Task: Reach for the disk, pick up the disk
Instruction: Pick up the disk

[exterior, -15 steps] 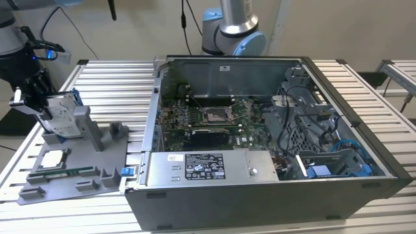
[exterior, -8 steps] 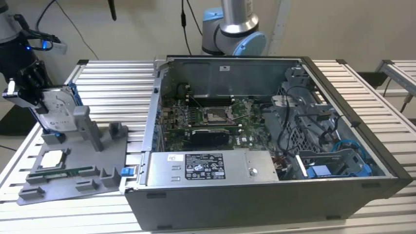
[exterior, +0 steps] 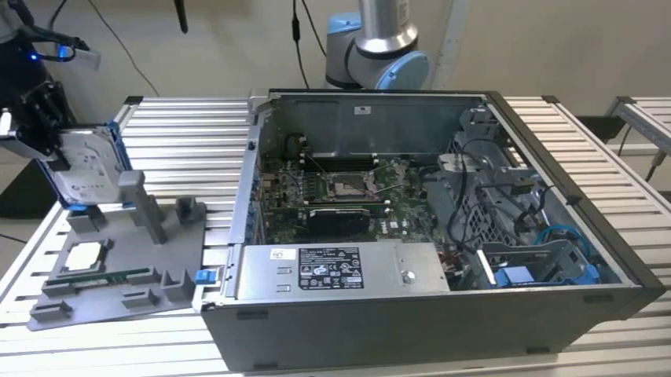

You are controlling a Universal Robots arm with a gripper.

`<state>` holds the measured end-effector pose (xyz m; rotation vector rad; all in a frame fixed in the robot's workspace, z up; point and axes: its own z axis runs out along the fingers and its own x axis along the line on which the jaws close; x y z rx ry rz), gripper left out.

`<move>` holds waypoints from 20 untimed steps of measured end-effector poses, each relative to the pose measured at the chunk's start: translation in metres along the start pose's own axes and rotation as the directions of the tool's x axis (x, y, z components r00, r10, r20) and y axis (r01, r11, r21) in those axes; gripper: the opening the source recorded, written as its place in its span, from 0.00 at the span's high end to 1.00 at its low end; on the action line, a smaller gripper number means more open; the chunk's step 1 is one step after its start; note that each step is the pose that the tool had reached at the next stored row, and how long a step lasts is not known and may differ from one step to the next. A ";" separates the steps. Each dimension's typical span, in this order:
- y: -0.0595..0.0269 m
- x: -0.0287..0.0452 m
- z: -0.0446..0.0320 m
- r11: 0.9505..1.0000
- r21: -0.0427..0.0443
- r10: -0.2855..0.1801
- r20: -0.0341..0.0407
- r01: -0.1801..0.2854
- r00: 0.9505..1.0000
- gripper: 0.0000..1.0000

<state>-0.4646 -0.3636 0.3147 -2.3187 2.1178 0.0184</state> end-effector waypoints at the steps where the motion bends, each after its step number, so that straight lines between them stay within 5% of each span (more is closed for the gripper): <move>1: 0.0003 0.0000 -0.0022 1.000 0.001 0.000 0.000 0.000 1.000 1.00; 4: 0.0021 -0.0002 -0.0087 1.000 0.007 0.000 0.001 0.000 1.000 1.00; 9: 0.0057 -0.0004 -0.0151 1.000 0.030 0.000 0.005 0.000 1.000 1.00; 20: 0.0064 -0.0001 -0.0513 0.999 0.036 -0.001 0.005 0.000 1.000 1.00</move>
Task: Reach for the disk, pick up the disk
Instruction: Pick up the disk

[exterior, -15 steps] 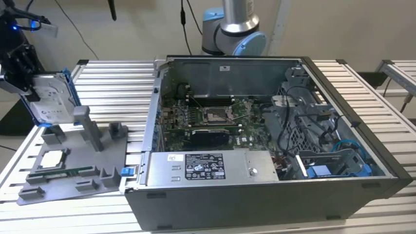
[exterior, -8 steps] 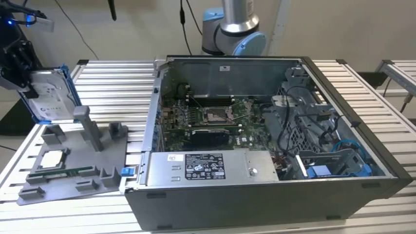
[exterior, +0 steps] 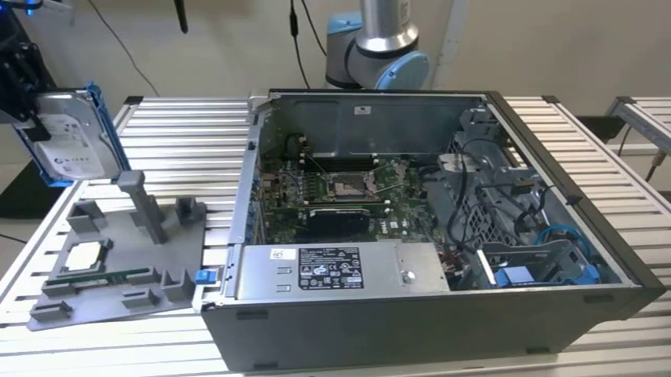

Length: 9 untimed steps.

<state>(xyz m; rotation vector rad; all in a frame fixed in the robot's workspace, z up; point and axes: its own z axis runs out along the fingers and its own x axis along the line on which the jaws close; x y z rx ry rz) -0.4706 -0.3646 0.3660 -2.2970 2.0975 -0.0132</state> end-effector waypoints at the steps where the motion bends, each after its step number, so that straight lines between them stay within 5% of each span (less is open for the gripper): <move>1: 0.0000 0.0000 -0.0017 1.000 0.002 0.000 0.000 0.000 1.000 1.00; 4: 0.0000 -0.0002 -0.0069 1.000 0.010 0.000 0.002 0.000 1.000 1.00; 9: -0.0005 -0.0004 -0.0269 1.000 0.011 0.000 0.003 0.000 1.000 1.00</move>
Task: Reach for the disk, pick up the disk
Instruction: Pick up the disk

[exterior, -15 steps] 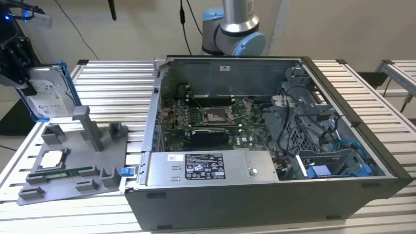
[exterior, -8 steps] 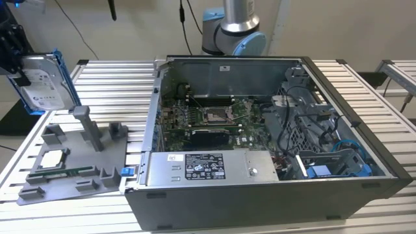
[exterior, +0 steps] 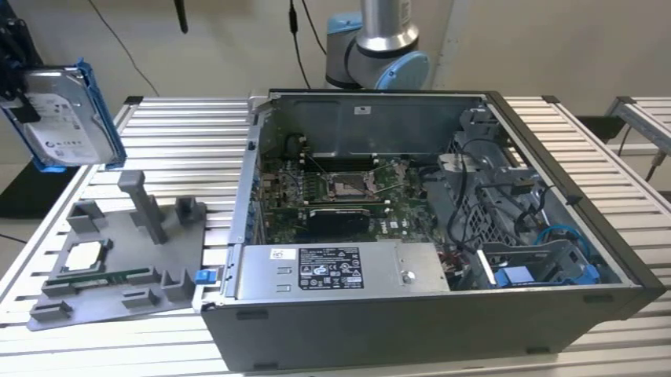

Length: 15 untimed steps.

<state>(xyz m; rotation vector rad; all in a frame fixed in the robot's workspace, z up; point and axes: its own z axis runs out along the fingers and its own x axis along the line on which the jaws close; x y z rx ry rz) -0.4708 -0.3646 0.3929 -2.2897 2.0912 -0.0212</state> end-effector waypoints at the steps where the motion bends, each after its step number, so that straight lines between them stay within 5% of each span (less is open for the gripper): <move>1: -0.0001 0.0001 -0.0022 1.000 0.001 0.000 0.001 0.000 1.000 1.00; 7: -0.0005 0.0001 -0.0127 1.000 0.004 0.001 0.018 -0.001 1.000 1.00; 12: -0.0011 -0.0001 -0.0273 1.000 0.005 0.001 0.024 -0.001 1.000 1.00; 15: -0.0011 -0.0001 -0.0283 1.000 0.005 -0.001 0.024 0.001 1.000 1.00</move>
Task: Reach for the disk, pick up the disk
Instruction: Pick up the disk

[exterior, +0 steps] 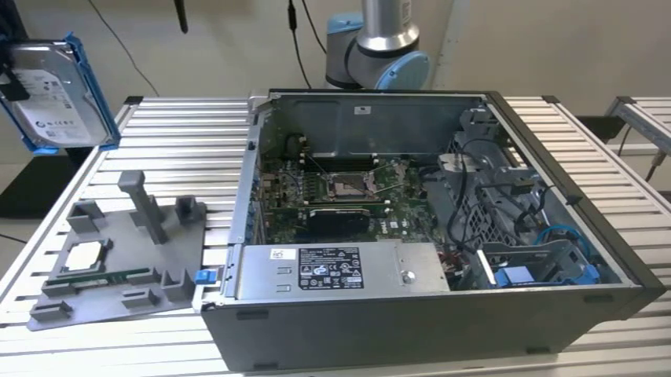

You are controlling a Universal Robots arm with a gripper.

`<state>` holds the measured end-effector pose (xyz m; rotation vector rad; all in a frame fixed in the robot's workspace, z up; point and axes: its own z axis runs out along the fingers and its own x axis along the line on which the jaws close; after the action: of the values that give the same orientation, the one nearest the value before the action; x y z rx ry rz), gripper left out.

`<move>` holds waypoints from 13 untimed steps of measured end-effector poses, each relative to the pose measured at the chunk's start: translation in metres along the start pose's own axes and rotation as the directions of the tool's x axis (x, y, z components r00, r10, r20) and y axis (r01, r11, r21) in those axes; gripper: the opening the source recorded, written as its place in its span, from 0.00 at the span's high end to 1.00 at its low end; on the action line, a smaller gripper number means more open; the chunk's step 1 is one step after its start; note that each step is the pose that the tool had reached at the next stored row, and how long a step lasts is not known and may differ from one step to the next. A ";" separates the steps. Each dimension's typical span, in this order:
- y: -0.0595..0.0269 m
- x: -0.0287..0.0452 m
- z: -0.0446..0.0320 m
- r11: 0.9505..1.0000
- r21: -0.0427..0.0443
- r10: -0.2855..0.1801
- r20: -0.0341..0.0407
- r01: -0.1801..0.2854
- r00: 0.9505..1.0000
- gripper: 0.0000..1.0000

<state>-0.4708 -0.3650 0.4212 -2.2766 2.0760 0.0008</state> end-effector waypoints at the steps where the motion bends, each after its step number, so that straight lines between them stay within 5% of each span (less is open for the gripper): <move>1: 0.0000 0.0000 0.0000 1.000 0.000 0.000 0.000 0.000 1.000 1.00; 6: -0.0002 -0.0002 -0.0048 1.000 0.000 0.000 0.000 0.000 1.000 1.00; 13: -0.0012 -0.0011 -0.0263 1.000 0.003 0.000 0.000 0.000 1.000 1.00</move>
<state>-0.4708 -0.3650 0.4475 -2.2752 2.0745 -0.0027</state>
